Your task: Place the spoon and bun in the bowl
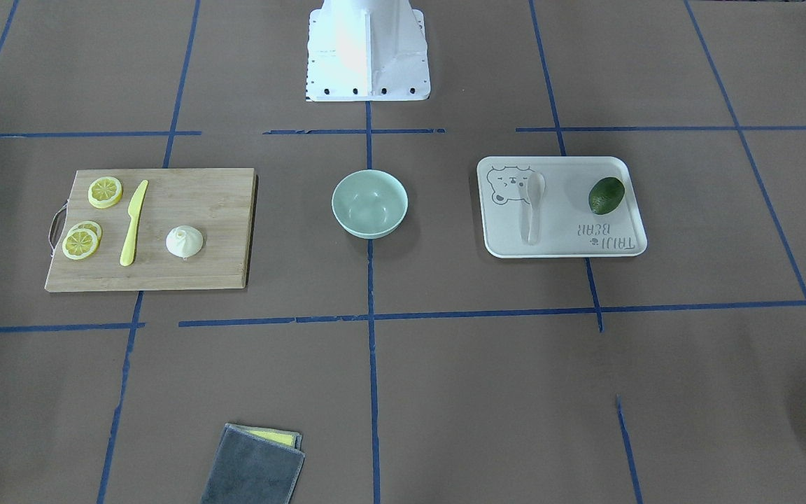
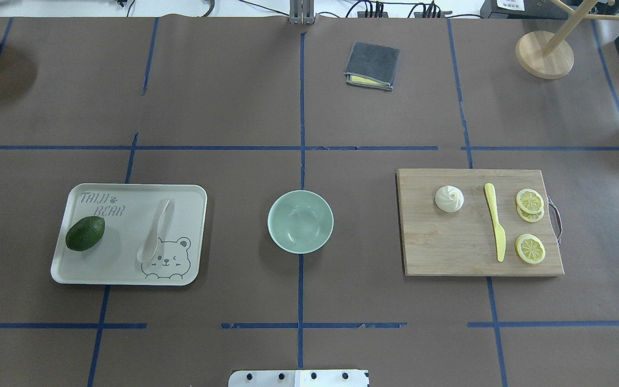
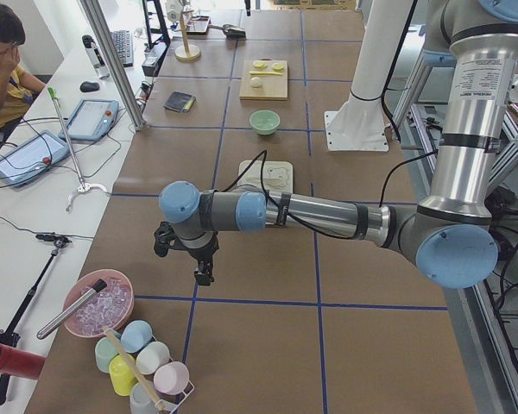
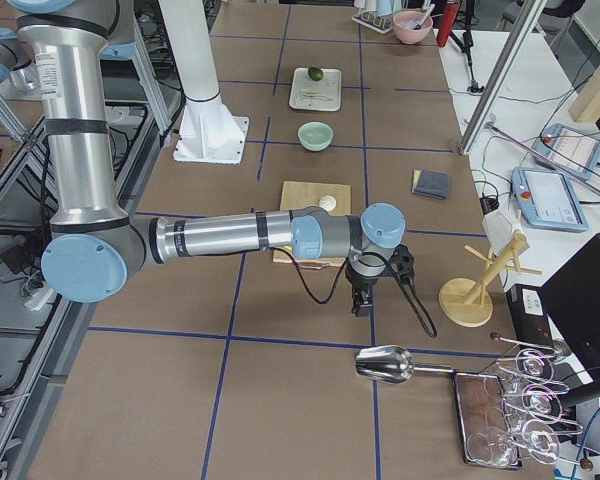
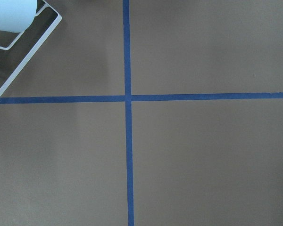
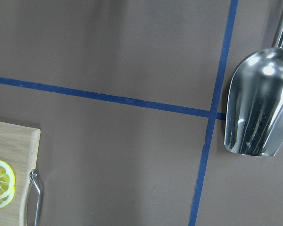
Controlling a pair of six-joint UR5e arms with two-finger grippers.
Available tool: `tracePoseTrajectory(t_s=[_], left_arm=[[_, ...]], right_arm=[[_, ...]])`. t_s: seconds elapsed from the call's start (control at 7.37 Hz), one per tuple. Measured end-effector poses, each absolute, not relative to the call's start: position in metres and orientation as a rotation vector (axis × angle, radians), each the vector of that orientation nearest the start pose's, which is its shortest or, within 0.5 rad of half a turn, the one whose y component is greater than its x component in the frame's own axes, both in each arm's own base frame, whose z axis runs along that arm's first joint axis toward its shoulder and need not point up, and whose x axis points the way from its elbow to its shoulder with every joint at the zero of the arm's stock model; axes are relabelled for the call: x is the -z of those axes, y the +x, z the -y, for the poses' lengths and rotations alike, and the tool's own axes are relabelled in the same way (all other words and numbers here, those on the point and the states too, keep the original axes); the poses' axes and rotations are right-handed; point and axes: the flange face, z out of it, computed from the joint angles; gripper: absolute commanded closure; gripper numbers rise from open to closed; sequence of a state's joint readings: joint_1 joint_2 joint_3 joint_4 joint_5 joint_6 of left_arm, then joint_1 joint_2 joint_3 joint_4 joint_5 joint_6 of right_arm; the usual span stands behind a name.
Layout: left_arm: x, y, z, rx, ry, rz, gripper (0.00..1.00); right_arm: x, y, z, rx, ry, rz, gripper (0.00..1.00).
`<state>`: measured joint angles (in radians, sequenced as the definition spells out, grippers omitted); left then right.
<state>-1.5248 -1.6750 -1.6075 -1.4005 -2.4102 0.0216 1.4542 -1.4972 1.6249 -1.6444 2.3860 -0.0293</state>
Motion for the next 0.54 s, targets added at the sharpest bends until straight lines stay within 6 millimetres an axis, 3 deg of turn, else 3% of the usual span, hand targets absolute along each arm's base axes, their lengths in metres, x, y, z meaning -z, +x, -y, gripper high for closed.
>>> tracePoseTrajectory(t_s=[0.54], left_arm=[[-0.5996,-0.033,0.5323,-0.058,-0.037,-0.831,0.0]], right_arm=[[-0.5974,-0.0009,0.5271,0.161,0.018,0.822,0.0]])
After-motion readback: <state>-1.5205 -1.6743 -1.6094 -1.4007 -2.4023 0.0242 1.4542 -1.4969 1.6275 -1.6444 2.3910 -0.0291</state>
